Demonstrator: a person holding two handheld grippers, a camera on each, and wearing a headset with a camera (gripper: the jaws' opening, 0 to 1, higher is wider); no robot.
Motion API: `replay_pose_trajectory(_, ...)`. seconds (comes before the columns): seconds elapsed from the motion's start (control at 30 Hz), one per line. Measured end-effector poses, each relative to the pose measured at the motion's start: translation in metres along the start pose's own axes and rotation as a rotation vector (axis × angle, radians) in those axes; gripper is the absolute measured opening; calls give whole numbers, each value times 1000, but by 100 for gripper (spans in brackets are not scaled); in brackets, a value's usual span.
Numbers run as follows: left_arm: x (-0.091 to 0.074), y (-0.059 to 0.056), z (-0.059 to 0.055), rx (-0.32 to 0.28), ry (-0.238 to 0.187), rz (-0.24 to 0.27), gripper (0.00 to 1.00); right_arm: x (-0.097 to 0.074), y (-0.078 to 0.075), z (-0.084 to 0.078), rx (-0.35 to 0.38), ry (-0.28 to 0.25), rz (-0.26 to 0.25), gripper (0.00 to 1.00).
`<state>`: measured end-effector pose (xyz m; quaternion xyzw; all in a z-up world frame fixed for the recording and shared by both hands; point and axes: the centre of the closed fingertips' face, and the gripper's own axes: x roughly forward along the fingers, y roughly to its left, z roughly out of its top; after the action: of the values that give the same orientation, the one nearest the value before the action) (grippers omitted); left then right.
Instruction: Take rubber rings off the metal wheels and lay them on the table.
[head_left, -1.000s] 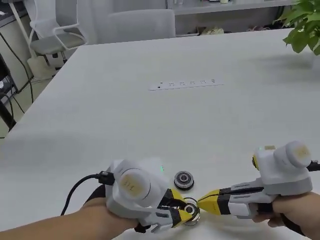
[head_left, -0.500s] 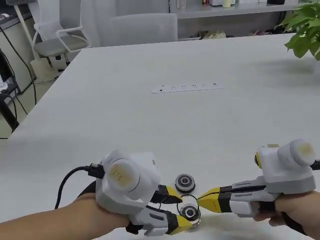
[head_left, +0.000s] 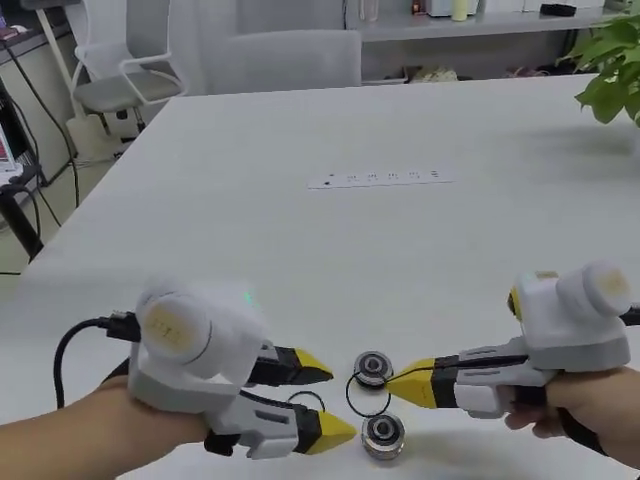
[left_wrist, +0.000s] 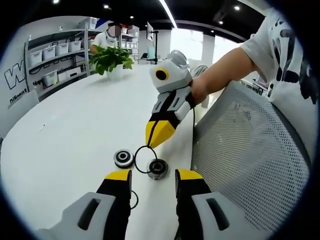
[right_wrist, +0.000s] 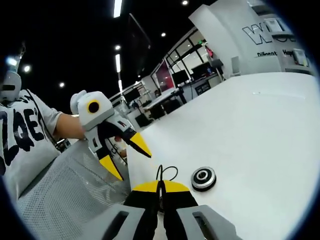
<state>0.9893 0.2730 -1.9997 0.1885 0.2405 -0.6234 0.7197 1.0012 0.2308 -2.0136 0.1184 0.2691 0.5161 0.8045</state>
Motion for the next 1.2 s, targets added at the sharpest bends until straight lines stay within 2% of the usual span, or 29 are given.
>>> replay_pose_trajectory(0.27,-23,14,0,-35,-40,57,33,11,6,8,-14,1,29,0)
replay_pose_trajectory(0.57,-45,28,-9,-71,-57,116,34,26,9,14,-40,23,51,0)
replay_pose_trajectory(0.83,-56,34,-18,-92,-60,143,35,40,8,16,-63,42,59,0)
replay_pose_trajectory(1.2,-65,38,-28,-122,-63,167,35,64,5,6,-71,90,66,0)
